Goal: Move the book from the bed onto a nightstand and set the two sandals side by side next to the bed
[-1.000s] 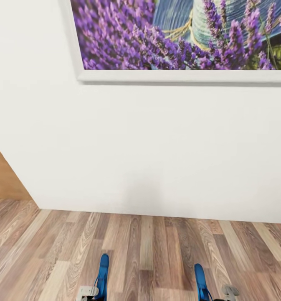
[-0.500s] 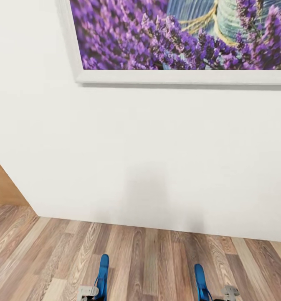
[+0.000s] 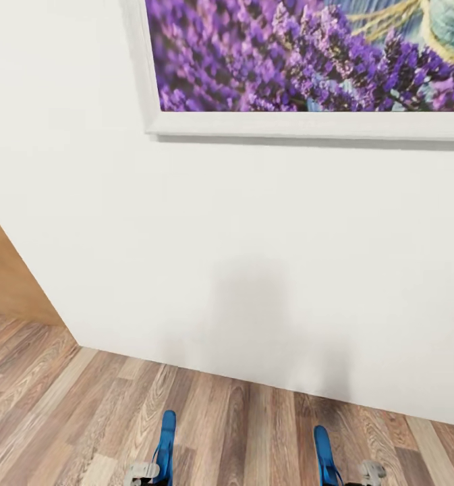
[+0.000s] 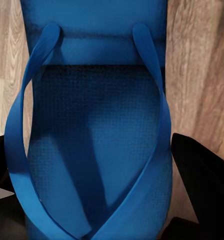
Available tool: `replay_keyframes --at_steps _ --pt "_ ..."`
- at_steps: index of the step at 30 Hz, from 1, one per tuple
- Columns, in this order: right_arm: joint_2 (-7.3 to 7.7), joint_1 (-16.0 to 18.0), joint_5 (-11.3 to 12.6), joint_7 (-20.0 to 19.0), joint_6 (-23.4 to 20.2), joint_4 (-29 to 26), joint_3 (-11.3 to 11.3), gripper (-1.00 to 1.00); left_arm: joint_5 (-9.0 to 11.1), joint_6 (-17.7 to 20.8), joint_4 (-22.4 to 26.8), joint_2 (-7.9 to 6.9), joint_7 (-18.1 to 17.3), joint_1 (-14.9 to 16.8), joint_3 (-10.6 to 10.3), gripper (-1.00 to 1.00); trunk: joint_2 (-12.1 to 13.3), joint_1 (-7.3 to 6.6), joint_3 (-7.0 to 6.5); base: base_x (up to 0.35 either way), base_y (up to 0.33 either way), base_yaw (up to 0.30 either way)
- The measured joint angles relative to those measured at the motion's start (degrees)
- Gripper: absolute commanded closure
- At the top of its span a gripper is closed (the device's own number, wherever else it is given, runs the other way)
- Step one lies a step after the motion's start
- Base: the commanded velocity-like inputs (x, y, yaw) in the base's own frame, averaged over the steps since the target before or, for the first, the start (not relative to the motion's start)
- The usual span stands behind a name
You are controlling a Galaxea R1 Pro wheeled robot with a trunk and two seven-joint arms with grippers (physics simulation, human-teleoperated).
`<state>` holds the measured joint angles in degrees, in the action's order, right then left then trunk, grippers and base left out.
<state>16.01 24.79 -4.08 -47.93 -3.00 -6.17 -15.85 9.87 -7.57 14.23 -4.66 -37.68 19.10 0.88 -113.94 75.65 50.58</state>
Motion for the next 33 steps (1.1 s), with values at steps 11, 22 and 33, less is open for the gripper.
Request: replay_keyframes --at_steps 11,22,33 --pt "0.03 0.0 0.0 0.0 0.0 0.0 0.0 1.0 0.0 0.0 0.0 0.0 0.0 0.0 0.0 1.0 0.0 -0.03 0.27 0.084 0.0 0.275" --pt "0.03 0.0 0.0 0.0 0.0 0.0 0.0 1.0 0.0 0.0 0.0 0.0 0.0 0.0 0.0 1.0 0.0 0.0 0.53 0.178 0.0 0.275" --pt "0.03 0.0 0.0 0.0 0.0 0.0 0.0 1.0 0.0 0.0 -0.1 0.0 0.0 0.0 0.0 1.0 0.0 0.0 0.8 0.002 0.0 0.275"
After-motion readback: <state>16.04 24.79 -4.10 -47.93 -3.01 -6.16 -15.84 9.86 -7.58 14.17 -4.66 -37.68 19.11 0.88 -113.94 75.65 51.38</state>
